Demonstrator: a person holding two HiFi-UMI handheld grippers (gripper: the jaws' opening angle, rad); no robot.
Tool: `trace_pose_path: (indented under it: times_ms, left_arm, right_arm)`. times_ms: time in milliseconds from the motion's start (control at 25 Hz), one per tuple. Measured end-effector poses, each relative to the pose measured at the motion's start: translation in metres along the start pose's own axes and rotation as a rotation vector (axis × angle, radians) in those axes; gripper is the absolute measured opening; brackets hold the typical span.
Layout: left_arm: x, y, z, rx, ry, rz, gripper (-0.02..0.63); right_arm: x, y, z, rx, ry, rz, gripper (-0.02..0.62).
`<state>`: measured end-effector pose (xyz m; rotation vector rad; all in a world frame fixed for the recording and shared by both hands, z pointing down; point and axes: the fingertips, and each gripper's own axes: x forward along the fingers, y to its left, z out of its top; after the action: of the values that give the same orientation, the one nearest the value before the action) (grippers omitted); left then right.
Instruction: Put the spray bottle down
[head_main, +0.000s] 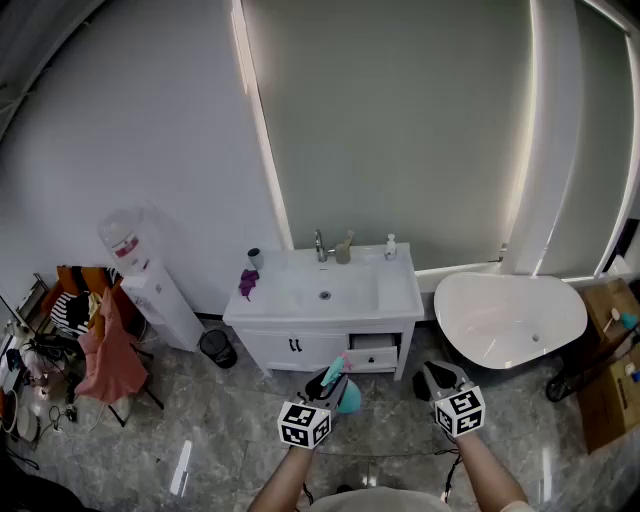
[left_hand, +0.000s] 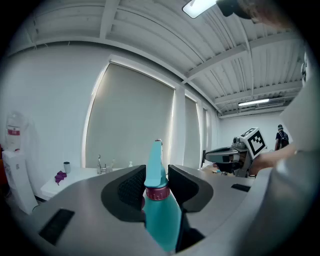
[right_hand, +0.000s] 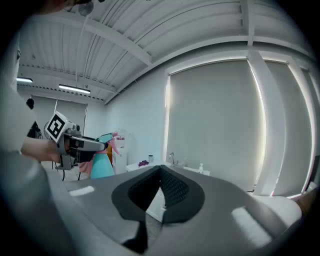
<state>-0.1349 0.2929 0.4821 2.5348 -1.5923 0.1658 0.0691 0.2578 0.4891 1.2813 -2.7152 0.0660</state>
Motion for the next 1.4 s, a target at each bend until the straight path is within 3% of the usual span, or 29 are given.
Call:
trace_pose_path:
  times_ms: [920, 1400]
  left_arm:
    - [-0.003, 0.020, -0.009, -0.015, 0.012, -0.023, 0.140]
    - [-0.011, 0.052, -0.025, 0.002, 0.030, -0.097, 0.138]
  right_arm:
    - [0.021, 0.015, -0.006, 0.020, 0.022, -0.013, 0.011]
    - [0.043, 0.048, -0.024, 0.028, 0.045, -0.069, 0.011]
